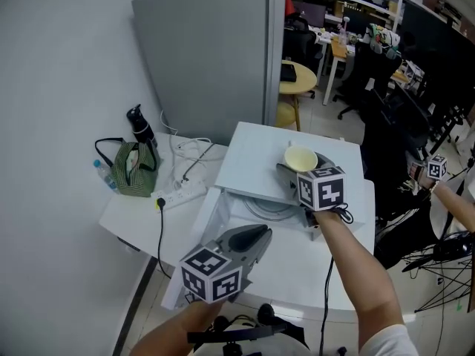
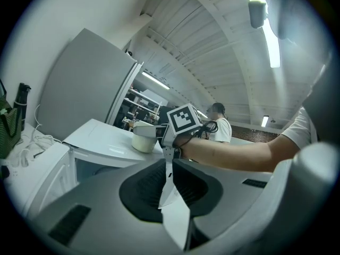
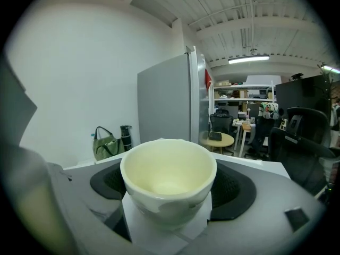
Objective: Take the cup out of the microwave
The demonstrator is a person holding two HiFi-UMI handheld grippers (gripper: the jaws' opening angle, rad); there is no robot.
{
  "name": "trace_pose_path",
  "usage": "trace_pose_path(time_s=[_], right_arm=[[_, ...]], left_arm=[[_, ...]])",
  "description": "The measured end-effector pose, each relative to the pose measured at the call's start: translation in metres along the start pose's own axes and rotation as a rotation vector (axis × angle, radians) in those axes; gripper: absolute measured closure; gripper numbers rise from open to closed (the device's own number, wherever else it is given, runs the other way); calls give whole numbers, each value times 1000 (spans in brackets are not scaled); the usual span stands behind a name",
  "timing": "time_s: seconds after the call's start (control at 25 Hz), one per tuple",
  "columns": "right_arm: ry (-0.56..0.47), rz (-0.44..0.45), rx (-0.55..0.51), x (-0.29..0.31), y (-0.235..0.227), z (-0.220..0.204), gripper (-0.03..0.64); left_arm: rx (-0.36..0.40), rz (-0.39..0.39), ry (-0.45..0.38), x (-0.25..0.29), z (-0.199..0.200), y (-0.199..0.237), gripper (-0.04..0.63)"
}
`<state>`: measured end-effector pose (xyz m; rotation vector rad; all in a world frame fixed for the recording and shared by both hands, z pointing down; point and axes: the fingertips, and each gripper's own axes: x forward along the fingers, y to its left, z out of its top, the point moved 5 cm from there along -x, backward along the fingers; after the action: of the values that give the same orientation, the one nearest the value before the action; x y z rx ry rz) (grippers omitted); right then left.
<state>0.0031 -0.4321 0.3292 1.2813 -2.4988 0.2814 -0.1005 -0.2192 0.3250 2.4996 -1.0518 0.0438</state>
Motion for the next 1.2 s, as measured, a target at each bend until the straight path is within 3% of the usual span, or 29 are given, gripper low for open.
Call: trace_pose_path(time_s=[0.44,0.56,0.68,1.2], right_arm=[[-34,-53,-32,1,-2,-1,164],[-79,-83,-60,-4,-3,3,110],[-103,-83,-56,-11,-2,6,106],[-130,-96,-43,-82,19,6,114]], left_arm=[[-5,-7,-1,-1,-2,-3,549],[-8,-5,-3,-4,-2,-3,549],[-13,-3,-4,-8,-4,-2,549],[-18,-52,8,-10,-16,-22,549]])
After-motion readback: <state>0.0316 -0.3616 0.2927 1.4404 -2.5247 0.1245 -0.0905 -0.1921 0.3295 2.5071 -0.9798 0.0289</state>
